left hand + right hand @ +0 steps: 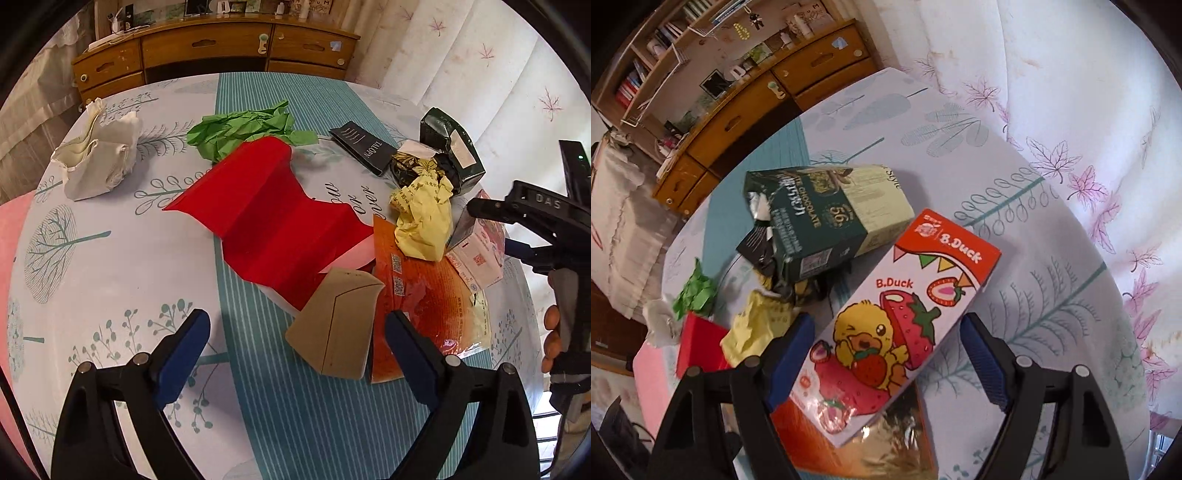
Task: Collect trash
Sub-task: 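Grasp the B.Duck juice box with the right gripper while the left gripper grasps the beige paper cone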
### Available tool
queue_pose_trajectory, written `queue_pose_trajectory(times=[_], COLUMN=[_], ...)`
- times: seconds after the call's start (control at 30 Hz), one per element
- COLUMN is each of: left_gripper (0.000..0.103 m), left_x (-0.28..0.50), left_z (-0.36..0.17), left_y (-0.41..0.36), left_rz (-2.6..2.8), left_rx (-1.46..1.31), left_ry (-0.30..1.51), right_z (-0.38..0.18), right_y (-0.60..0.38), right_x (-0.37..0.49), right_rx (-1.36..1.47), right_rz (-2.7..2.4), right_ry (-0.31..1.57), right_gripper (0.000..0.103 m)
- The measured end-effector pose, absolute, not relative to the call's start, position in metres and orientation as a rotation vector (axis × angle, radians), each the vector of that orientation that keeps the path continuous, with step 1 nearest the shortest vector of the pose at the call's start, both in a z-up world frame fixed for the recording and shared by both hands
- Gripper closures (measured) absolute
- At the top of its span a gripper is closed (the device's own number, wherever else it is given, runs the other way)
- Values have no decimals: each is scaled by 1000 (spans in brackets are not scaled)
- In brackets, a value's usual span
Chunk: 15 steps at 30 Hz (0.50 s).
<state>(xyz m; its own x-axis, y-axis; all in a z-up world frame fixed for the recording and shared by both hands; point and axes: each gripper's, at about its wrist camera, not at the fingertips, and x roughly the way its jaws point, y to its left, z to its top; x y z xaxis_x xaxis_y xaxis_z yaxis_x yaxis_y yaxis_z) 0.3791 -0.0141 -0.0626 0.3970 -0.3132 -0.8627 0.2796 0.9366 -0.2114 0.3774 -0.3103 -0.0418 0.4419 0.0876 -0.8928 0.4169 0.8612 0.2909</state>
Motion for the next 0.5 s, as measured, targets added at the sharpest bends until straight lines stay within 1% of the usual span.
queue_pose_trajectory(times=[0.03,0.1,0.13,0.17,0.2,0.27,0.33,0.43,0.5], left_gripper=[10,15,20,23,23,25,25,27,31], left_x=[379,380,380,381,382,382,382,383,383], left_z=[-63,-63,-64,-65,-66,-66,-68,-69,-69], left_y=[-14,-15,-15,-16,-16,-18,-20,-24,-27], left_rz=[-374,-377,-382,-391,-396,-399,-404,-400,-393], left_rx=[-33,-28,-28,-30,-33,-28,-24,-11,6], left_ry=[1101,1107,1113,1122,1128,1131,1135,1131,1123], right_z=[-43,-43,-41,-40,-39,-38,-37,-37,-37], right_y=[-311,-309,-307,-307,-306,-308,-312,-318,-320], right_x=[377,375,373,371,368,359,352,342,338], right_rx=[516,486,448,427,413,410,401,402,406], right_rz=[-214,-201,-189,-180,-168,-127,-98,-67,-48], right_ry=[1105,1105,1093,1089,1086,1083,1083,1079,1077], right_gripper=[21,21,22,23,25,33,36,39,40])
